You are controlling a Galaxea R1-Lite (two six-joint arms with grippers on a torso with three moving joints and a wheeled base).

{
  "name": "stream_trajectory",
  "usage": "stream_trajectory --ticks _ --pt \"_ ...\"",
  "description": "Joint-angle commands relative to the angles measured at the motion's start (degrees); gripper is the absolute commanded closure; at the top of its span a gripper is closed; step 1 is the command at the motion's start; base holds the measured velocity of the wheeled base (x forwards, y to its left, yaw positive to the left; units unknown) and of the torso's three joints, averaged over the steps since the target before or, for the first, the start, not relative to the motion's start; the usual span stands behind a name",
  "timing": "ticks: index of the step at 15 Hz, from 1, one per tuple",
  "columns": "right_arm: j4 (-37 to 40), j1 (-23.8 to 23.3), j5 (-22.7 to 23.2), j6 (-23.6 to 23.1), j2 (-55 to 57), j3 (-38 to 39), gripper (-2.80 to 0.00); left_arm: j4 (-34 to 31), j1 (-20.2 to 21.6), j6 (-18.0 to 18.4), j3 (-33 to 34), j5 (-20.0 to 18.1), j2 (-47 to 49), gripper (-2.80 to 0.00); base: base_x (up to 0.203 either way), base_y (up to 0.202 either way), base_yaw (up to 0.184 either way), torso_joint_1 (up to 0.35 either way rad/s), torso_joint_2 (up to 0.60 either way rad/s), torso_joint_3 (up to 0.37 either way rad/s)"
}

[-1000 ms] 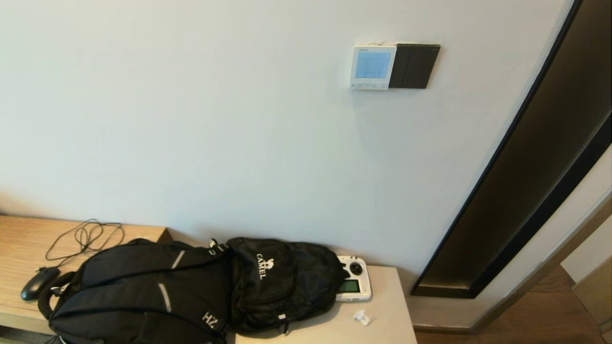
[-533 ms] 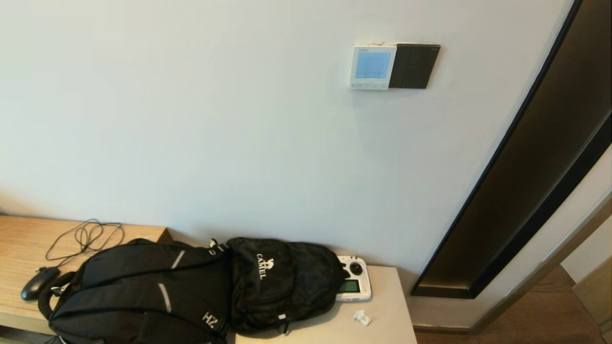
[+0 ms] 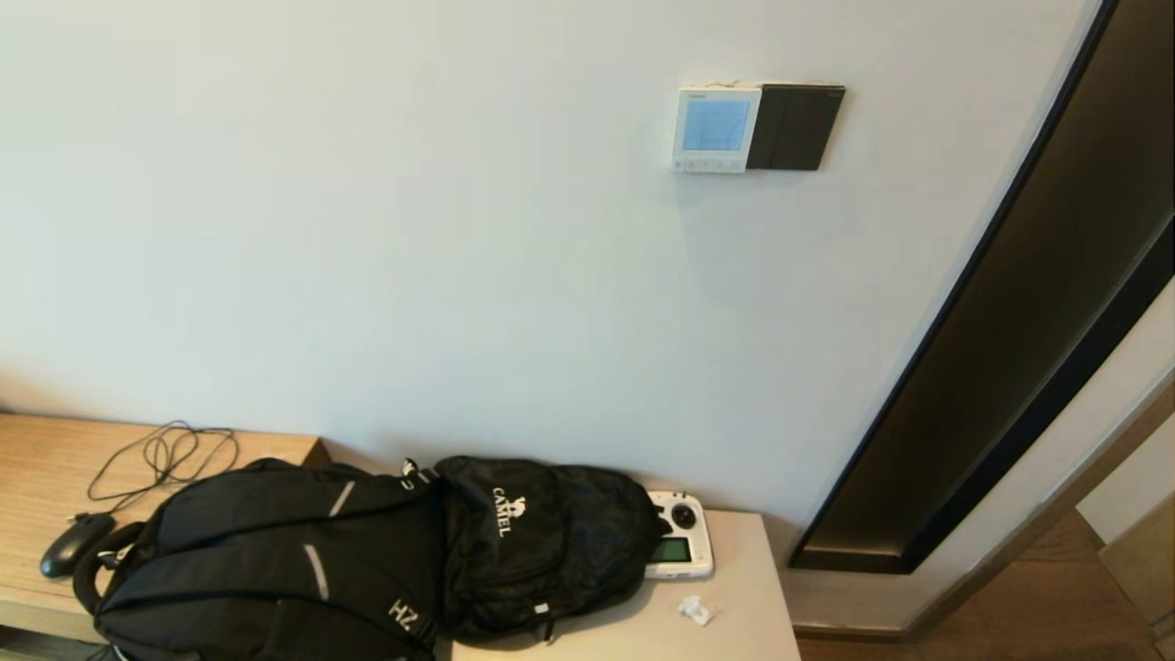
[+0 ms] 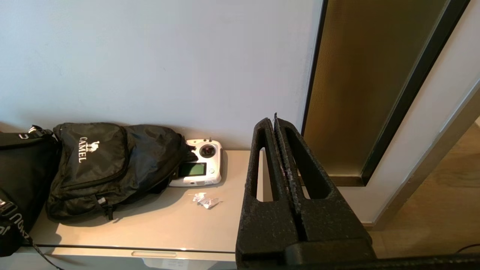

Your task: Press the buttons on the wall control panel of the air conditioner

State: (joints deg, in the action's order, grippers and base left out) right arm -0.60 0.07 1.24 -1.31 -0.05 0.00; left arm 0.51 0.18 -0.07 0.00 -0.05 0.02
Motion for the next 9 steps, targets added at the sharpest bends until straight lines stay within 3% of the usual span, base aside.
stream_trajectory --ticks 1,9 --pt "-0.02 0.01 0.00 -0.01 0.14 0.00 0.00 0.02 -0.01 -0.01 0.00 -0.04 -0.02 0.00 0.000 0.000 0.000 0.000 0.00 0.000" --pt "-0.02 0.01 0.00 0.17 0.14 -0.09 0.00 0.02 0.08 -0.01 0.00 0.05 -0.02 0.00 0.000 0.000 0.000 0.000 0.00 0.000"
